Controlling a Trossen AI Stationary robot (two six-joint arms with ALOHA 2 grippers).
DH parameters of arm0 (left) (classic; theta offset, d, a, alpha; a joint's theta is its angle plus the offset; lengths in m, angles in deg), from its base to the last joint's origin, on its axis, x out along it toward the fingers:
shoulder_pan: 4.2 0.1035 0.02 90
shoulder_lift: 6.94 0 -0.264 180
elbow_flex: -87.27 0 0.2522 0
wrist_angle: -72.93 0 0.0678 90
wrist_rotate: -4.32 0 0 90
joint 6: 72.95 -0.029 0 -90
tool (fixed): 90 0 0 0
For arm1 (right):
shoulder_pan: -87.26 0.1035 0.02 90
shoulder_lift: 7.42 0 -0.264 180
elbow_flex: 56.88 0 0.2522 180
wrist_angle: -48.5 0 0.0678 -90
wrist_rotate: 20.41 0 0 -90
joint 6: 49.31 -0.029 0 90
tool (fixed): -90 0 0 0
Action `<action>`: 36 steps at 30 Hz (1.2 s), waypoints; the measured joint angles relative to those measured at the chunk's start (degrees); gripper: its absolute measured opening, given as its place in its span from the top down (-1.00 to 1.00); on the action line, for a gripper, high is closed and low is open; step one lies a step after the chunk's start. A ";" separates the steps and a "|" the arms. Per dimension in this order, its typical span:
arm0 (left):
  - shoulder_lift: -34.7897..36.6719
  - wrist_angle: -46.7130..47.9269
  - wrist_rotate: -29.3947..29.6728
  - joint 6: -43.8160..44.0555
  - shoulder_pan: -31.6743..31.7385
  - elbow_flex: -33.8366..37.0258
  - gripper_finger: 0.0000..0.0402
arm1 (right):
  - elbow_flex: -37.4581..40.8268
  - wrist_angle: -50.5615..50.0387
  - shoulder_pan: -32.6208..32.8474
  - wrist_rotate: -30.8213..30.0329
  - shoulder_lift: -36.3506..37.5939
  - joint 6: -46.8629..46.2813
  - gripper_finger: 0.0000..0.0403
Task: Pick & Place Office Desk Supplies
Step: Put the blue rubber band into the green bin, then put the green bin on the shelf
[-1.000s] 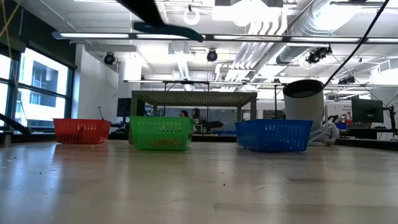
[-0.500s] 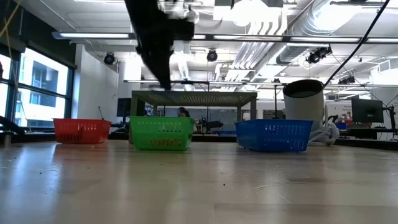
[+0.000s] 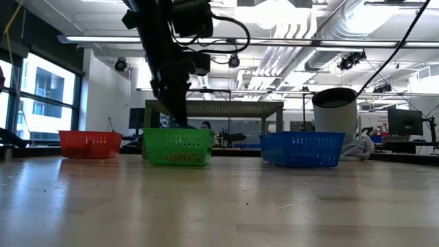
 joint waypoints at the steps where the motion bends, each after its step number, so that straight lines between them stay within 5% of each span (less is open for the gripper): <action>1: 0.00 -0.01 0.00 -0.83 0.00 0.00 1.00 | 0.00 -0.03 -0.10 0.02 0.00 0.00 -0.07; 6: 0.00 0.48 0.00 -3.74 -0.68 0.00 0.89 | 0.00 -0.01 -0.52 0.12 0.00 0.00 -0.07; 14: 0.00 0.22 3.37 -0.31 -1.98 0.00 0.41 | 0.00 0.43 -0.59 0.38 0.00 -0.14 -0.07; 18: 0.95 0.44 4.46 -6.73 -2.83 -0.11 0.25 | 0.00 0.43 -0.59 0.50 0.00 -0.17 -0.07; 21: 3.62 0.61 4.35 -7.07 -5.27 -0.21 0.23 | 0.00 0.42 -0.59 0.50 0.00 -0.13 -0.07; 27: 9.81 0.89 -5.34 -10.79 -11.32 -0.28 0.22 | 0.00 0.16 -0.59 0.52 0.00 0.42 -0.07; 36: 7.16 2.15 -4.00 -12.88 -13.96 -0.09 0.22 | 0.00 0.00 -0.59 0.38 0.00 0.44 -0.07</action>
